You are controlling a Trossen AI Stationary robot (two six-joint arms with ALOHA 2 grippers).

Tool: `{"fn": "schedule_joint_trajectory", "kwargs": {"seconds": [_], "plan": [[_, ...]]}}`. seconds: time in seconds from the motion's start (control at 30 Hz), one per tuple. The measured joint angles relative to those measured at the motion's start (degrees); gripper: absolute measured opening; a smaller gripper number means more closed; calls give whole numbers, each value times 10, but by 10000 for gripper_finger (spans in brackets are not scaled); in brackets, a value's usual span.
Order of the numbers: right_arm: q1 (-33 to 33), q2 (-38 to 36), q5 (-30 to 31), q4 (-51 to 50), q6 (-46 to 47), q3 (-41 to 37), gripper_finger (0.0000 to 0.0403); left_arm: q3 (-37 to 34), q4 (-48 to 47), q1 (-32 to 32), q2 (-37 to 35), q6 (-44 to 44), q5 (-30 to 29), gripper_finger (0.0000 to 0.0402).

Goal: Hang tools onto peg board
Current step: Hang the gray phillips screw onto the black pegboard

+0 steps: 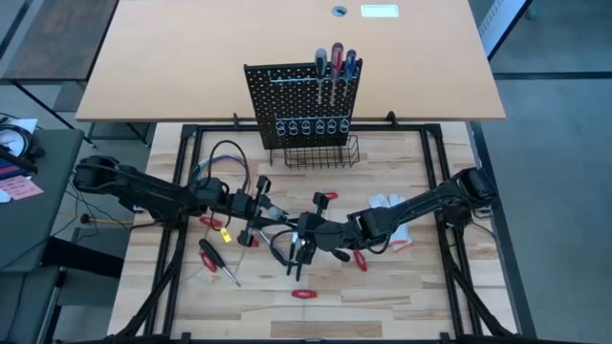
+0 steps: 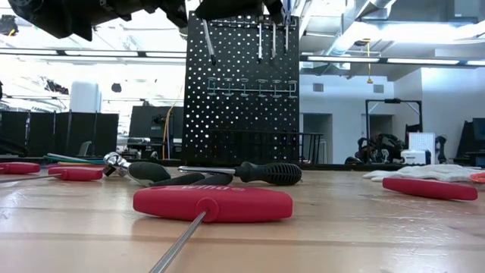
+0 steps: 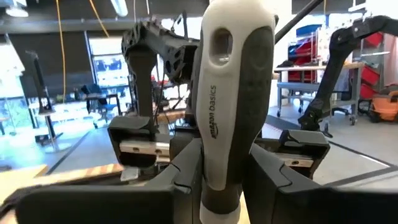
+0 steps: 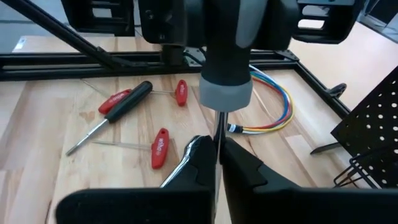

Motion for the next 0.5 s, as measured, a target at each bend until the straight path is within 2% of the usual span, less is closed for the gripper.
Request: {"fn": "schedule_joint_trajectory", "kwargs": {"seconds": [0.1, 0.33, 0.4, 0.5], "plan": [[1, 0, -1, -19, -4, 0, 55, 0, -27, 0, -16, -5, -6, 68], [-10, 11, -11, -58, 13, 0, 176, 0, -108, 0, -110, -6, -29, 68], [-15, 25, -12, -44, -2, 0, 198, 0, -136, -2, -137, -5, -40, 68], [-21, 55, -22, 27, -41, 0, 207, 0, -161, -2, -164, 0, -46, 68]]}}
